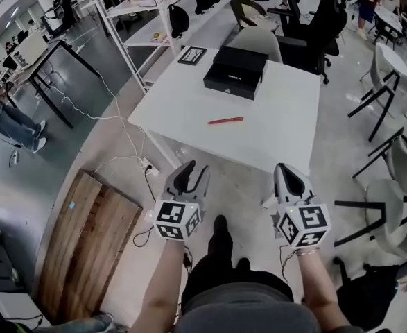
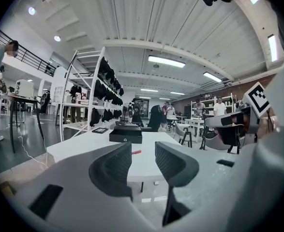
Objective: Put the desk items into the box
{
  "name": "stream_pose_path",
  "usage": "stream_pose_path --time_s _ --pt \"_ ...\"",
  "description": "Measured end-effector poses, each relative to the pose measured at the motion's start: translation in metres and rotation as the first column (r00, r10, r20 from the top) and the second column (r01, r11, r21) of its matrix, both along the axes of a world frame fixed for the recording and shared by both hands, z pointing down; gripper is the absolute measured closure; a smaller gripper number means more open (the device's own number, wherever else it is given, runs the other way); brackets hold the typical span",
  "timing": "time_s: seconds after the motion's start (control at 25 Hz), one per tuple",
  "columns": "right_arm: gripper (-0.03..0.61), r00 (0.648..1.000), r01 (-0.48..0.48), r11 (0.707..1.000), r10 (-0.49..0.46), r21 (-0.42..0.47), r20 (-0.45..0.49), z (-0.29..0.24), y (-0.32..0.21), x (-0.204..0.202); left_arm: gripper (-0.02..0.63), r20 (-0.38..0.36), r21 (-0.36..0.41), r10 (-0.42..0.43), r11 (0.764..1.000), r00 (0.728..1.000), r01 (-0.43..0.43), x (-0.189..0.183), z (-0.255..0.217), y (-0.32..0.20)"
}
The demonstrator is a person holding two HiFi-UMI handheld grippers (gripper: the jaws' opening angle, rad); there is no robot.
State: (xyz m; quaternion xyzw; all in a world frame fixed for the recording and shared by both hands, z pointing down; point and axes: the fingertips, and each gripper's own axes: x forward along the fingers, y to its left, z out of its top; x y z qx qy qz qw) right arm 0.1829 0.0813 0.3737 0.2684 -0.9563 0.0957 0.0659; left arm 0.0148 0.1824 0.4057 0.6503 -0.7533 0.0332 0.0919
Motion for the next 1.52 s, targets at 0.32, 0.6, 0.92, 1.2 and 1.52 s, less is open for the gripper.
stream_pose_path --time_s 0.32,0.6,0.92,1.2,1.52 --pt "0.575 0.999 -0.044 0.999 0.043 -0.02 -0.027 0.01 -0.046 -0.059 0.465 -0.036 -0.022 0.034 0.999 0.999 -0.035 -0.062 0.019 -0.044" --pt "0.575 0.993 -0.105 0.994 0.102 -0.042 -0.056 0.02 -0.077 -0.095 0.46 -0.064 -0.029 0.074 0.997 0.995 -0.076 -0.108 0.031 -0.08" --pt "0.575 0.983 -0.169 0.985 0.165 -0.036 -0.083 0.022 -0.098 -0.116 0.46 -0.076 -0.087 0.175 0.98 0.982 -0.181 -0.128 0.05 -0.117" --pt "0.575 0.969 -0.23 0.972 0.226 -0.039 -0.097 0.026 -0.114 -0.115 0.459 -0.069 -0.162 0.262 0.949 0.963 -0.27 -0.129 0.072 -0.142" --pt "0.575 0.958 -0.272 0.96 0.264 -0.062 -0.108 0.035 -0.133 -0.115 0.453 -0.047 -0.244 0.362 0.9 0.931 -0.362 -0.124 0.091 -0.175"
